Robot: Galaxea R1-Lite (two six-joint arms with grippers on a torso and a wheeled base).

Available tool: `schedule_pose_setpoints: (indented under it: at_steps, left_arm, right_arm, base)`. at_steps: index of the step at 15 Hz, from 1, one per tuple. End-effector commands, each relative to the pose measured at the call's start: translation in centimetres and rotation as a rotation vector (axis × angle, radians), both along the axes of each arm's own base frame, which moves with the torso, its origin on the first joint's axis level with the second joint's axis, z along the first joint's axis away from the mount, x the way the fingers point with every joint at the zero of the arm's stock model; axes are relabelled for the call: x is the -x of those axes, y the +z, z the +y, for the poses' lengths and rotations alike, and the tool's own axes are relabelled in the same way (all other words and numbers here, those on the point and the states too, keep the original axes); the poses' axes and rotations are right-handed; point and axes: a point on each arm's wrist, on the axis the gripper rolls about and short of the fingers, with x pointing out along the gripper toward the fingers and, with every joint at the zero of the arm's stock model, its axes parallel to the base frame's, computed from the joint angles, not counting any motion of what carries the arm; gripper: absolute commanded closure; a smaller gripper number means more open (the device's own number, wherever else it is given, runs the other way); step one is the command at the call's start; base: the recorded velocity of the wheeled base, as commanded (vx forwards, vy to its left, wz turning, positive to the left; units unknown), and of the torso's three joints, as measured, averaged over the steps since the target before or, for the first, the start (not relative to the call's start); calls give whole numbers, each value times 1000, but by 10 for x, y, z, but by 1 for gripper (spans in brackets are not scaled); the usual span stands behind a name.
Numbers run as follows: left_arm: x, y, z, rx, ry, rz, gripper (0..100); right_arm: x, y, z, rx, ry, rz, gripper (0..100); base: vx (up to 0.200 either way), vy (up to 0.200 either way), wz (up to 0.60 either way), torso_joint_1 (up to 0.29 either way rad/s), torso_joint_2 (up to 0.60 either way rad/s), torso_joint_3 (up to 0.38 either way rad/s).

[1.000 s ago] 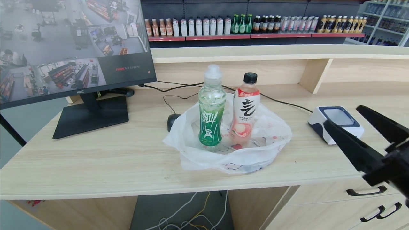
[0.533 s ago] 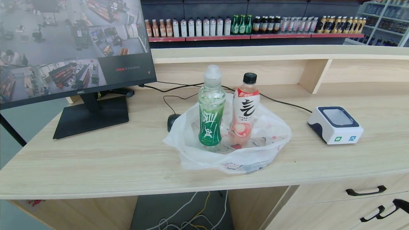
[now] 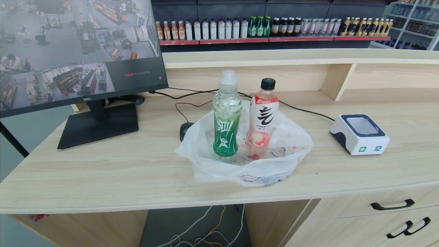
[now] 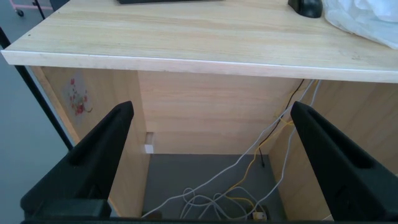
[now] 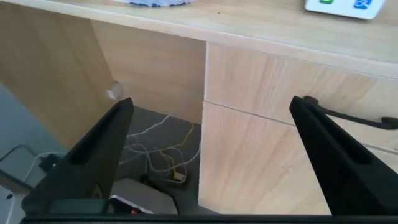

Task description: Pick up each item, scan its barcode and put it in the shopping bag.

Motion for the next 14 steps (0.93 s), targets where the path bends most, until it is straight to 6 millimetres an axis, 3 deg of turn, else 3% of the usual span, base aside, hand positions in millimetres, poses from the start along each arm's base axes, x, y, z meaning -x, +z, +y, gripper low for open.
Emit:
schedule_pose_setpoints:
  at_steps: [1,8,14]
  left_arm:
    - [0,0,0,0,0,0,0]
    - [0,0,0,-1,-1,0,0]
    - [0,0,0,0,0,0,0]
  right_arm:
    - [1,0,3,-26,-175,22,0]
    - [1,1,7,-19,-421,50,0]
    - [-1,-2,8,-27,-416,-14,0]
  base:
    - [0,0,0,0,0,0]
    - [0,0,0,0,0,0]
    - [0,0,0,0,0,0]
